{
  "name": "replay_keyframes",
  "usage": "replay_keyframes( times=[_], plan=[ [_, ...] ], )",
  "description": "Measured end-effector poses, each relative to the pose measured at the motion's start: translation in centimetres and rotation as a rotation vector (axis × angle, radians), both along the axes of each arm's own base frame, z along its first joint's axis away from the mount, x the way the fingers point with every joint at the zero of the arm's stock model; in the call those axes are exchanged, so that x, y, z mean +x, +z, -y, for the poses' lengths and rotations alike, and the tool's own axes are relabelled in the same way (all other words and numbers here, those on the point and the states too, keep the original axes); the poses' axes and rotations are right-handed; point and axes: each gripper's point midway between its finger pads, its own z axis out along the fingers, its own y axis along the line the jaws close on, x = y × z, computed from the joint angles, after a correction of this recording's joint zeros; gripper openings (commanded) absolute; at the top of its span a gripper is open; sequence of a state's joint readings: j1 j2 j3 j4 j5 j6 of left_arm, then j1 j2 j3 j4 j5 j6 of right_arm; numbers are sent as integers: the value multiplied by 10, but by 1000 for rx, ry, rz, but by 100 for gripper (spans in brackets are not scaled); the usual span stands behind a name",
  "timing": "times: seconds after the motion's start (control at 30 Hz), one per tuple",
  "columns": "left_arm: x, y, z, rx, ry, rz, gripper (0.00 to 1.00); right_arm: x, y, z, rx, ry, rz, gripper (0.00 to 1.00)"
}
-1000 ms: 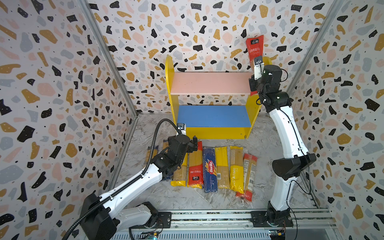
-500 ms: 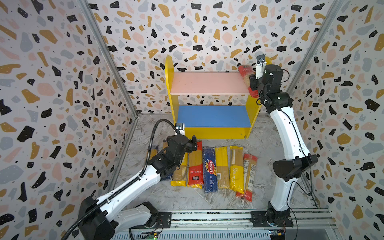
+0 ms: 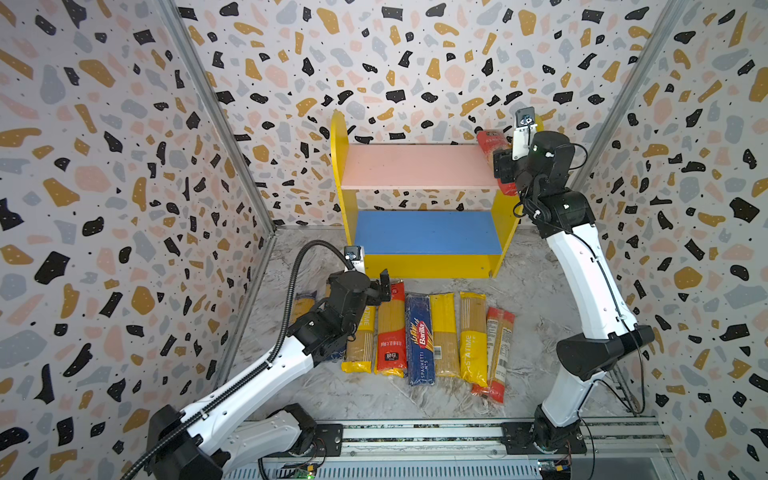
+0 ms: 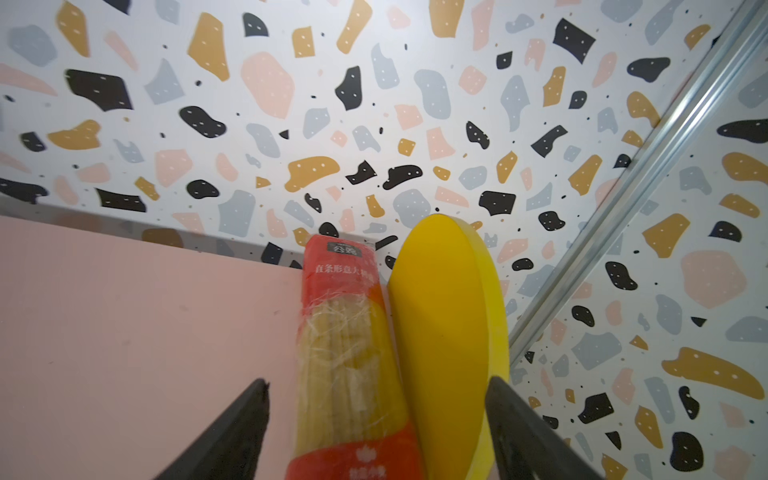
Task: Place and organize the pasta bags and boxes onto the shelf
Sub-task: 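Lay the red bag on the pink shelf, open the right gripper, withdraw, then lower the right gripper onto the blue Barilla box and grasp it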
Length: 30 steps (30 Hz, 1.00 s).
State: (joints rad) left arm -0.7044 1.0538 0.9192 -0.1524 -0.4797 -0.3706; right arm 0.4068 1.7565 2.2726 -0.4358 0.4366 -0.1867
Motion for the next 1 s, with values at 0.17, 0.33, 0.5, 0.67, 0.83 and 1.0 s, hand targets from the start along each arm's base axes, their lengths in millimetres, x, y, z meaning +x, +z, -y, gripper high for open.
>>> replay_keyframes(
  times=[0.17,0.33,0.5,0.67,0.83,1.0],
  plan=[
    [-7,-5,-6,-14,5,-4,99,-47,-6,-43,22,92,-13,84],
    [-17,-15,-14,-30,13,-15,99,-96,-43,-87,3,176,-74,85],
    [-26,-18,-21,-54,19,-18,99,-136,-109,-110,20,251,-198,99],
    [-37,-23,-30,-74,26,-24,99,-164,-198,-105,60,259,-385,99],
    [-46,-28,-37,-84,31,-30,100,-199,-290,-103,127,280,-583,99],
    [-51,-33,-42,-63,31,-51,99,-235,-349,-108,216,312,-724,99]
  ],
)
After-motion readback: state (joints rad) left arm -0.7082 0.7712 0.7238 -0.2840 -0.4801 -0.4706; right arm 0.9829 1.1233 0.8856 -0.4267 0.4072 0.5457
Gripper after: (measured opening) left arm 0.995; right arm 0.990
